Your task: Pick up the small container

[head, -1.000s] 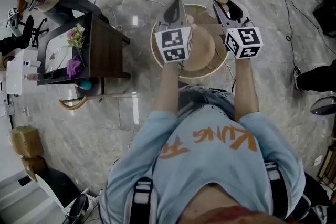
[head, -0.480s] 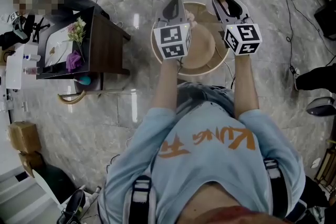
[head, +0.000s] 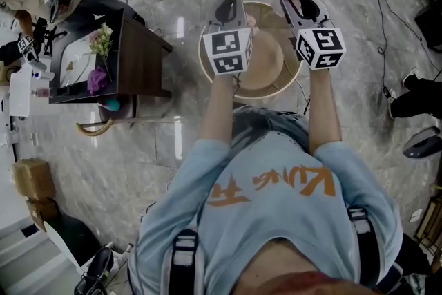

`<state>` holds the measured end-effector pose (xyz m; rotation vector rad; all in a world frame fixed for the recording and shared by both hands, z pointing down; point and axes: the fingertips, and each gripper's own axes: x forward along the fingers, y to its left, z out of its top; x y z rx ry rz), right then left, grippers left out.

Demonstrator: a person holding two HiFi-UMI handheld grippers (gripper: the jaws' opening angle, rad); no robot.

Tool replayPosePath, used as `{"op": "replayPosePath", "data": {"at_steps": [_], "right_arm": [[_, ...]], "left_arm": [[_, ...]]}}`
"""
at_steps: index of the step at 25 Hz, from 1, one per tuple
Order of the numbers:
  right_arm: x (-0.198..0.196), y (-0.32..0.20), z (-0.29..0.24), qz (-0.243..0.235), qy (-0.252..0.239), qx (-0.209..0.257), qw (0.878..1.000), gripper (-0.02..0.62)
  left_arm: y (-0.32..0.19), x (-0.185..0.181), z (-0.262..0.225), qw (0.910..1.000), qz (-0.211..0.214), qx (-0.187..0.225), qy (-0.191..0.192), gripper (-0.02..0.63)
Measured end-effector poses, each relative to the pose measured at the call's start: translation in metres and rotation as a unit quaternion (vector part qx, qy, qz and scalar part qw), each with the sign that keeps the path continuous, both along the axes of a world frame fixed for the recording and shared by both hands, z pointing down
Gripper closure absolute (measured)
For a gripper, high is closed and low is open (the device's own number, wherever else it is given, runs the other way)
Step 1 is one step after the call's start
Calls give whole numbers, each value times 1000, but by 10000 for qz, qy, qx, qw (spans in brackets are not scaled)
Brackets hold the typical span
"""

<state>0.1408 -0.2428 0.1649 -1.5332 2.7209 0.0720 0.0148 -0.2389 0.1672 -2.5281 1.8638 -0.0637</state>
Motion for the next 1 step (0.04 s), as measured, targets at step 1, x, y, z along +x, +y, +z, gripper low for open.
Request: {"op": "replayPosePath", "data": {"at_steps": [1], "right_arm": [[2, 0, 0, 0, -4, 3, 10000, 445]], "left_arm": [[0, 2, 1, 10000, 14, 0, -9, 583]]}}
